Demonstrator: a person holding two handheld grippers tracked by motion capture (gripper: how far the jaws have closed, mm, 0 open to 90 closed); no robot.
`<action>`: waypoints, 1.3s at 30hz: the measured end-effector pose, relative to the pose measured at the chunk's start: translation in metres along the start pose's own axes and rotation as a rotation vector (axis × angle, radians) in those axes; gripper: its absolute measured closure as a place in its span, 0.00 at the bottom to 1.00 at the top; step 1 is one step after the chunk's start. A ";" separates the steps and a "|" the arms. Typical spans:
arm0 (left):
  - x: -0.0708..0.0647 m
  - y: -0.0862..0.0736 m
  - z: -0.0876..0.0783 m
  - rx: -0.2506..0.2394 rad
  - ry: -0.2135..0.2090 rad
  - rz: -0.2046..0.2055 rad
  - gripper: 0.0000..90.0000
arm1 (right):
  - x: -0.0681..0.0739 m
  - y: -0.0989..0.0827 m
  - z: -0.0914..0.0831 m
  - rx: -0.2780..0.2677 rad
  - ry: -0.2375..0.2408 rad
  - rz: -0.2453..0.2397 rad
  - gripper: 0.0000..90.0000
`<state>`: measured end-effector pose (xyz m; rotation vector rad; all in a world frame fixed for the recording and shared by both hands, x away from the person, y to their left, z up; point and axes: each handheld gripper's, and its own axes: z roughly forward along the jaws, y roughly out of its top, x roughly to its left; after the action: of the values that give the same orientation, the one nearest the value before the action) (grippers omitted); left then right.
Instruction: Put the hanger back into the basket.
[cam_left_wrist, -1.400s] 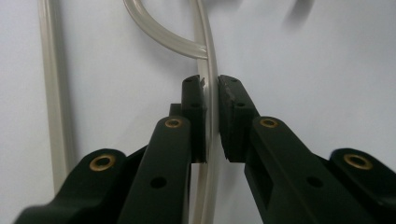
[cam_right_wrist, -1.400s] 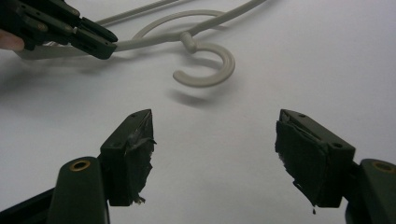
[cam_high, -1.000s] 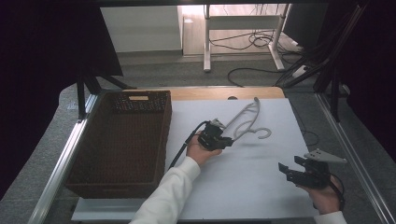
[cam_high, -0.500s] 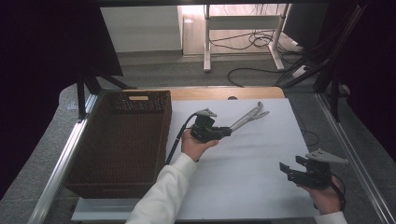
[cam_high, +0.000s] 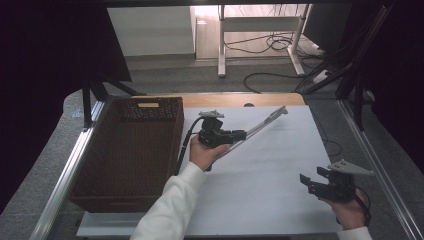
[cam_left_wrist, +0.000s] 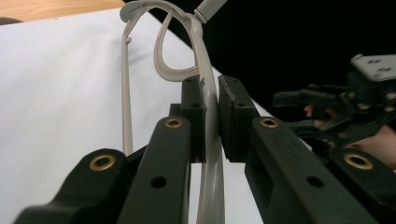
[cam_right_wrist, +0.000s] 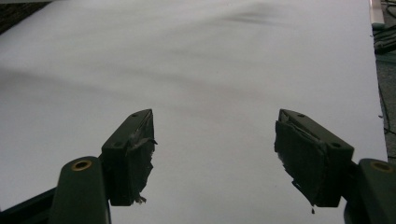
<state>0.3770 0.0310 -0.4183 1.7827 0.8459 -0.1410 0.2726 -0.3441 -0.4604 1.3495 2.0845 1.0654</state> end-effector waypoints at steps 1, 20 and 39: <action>-0.002 0.000 -0.002 -0.004 -0.003 -0.001 0.91 | 0.000 0.000 0.000 0.000 0.000 0.000 0.32; -0.031 0.006 -0.074 -0.066 -0.060 -0.063 0.91 | 0.000 0.001 0.003 -0.001 0.017 0.002 0.32; -0.072 0.019 -0.105 -0.085 -0.026 0.069 0.91 | 0.001 0.001 0.004 0.002 0.016 -0.005 0.33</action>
<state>0.3039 0.0862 -0.3275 1.7250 0.7601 -0.0818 0.2753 -0.3418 -0.4620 1.3405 2.0992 1.0758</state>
